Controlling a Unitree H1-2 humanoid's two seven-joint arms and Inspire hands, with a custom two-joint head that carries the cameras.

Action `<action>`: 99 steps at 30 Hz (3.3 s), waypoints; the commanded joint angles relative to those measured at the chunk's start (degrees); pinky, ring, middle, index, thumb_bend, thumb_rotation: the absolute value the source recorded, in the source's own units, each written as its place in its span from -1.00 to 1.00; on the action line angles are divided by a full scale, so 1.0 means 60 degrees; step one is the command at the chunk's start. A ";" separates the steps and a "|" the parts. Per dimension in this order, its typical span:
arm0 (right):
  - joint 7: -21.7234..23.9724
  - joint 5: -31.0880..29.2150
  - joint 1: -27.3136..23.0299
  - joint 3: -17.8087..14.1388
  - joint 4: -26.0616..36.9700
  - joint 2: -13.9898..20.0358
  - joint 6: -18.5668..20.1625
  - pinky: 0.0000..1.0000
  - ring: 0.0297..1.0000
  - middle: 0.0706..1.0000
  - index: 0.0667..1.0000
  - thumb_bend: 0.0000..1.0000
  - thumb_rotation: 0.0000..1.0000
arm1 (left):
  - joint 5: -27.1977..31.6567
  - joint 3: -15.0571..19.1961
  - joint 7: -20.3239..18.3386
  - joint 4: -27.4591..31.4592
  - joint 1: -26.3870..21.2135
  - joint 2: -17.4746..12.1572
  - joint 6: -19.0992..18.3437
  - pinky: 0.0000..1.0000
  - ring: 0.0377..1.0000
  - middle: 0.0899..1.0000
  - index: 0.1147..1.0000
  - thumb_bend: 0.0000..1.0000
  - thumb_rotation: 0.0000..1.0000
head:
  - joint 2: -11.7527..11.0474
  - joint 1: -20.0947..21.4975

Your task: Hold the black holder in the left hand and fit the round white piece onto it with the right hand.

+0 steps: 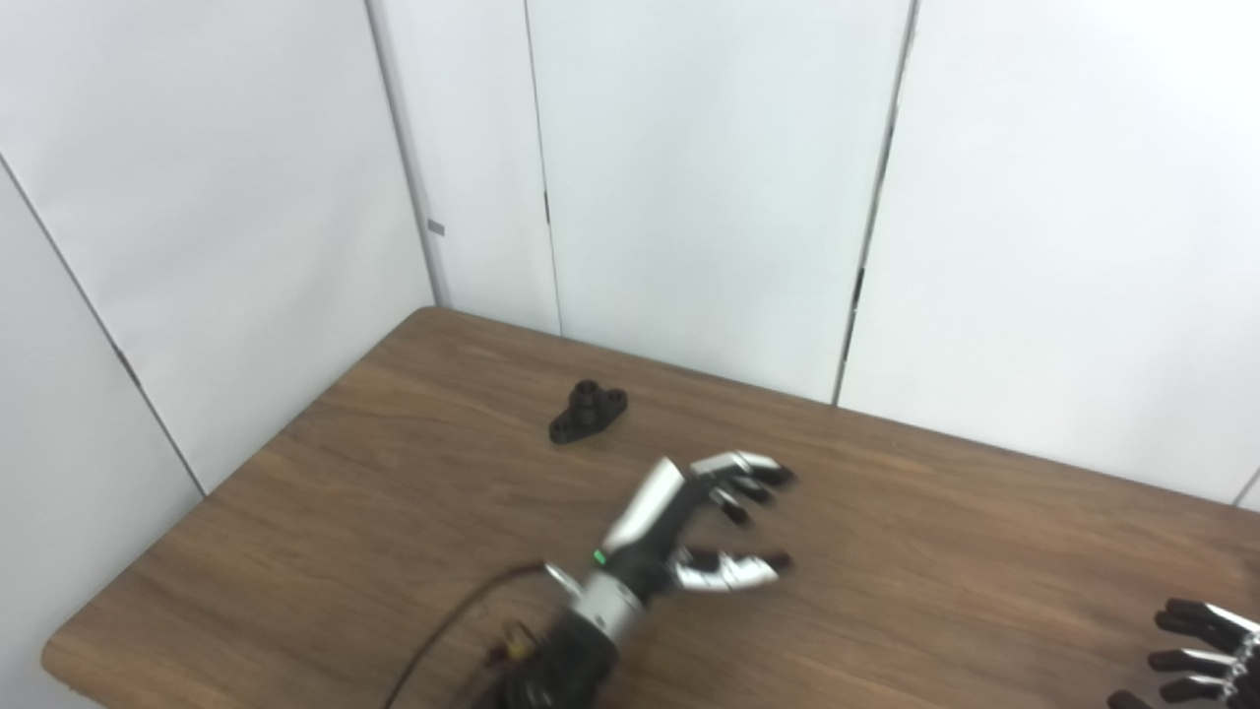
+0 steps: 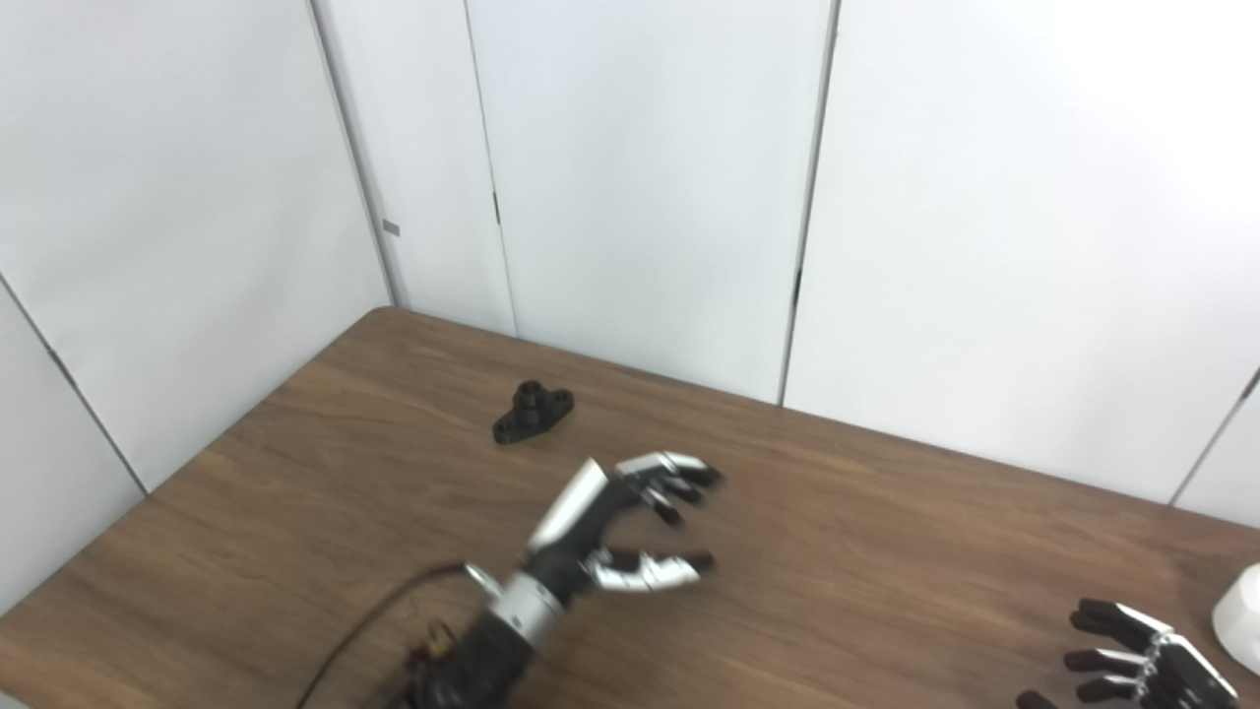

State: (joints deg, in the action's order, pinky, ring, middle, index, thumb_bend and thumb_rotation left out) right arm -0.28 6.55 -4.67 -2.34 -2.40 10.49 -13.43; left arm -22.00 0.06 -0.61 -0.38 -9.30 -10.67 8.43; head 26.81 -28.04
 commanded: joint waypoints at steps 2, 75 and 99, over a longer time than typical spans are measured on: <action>-0.0103 0.0157 -0.0083 -0.0061 0.0171 0.0070 -0.0171 -0.12 0.10 0.31 0.30 0.10 -1.00 | -0.1184 0.0139 0.0229 0.0846 -0.0640 -0.0563 -0.0876 0.38 0.54 0.51 0.34 0.43 -0.93 | 0.0022 -0.0016; 0.0789 0.0091 0.0286 0.0125 0.1514 0.0492 0.0511 -0.05 0.11 0.32 0.32 0.28 -1.00 | -0.4059 -0.1564 0.0752 -0.3544 -0.3156 -0.3151 -0.5565 0.99 1.00 1.00 0.41 1.00 -0.08 | 0.0588 0.0020; 0.1064 0.0054 0.0540 0.0109 0.2116 0.0593 0.0901 -0.07 0.09 0.31 0.31 0.24 -1.00 | -0.3633 -0.1575 0.1849 -0.4507 -0.3246 -0.3078 -0.5160 0.91 1.00 1.00 0.40 1.00 -0.08 | 0.0803 0.0065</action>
State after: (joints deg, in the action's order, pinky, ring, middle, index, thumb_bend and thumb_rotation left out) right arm 5.92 7.45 -0.32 -1.38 7.93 13.08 -7.13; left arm -43.36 -9.78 8.84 -27.65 -26.48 -27.49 -22.57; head 31.46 -27.77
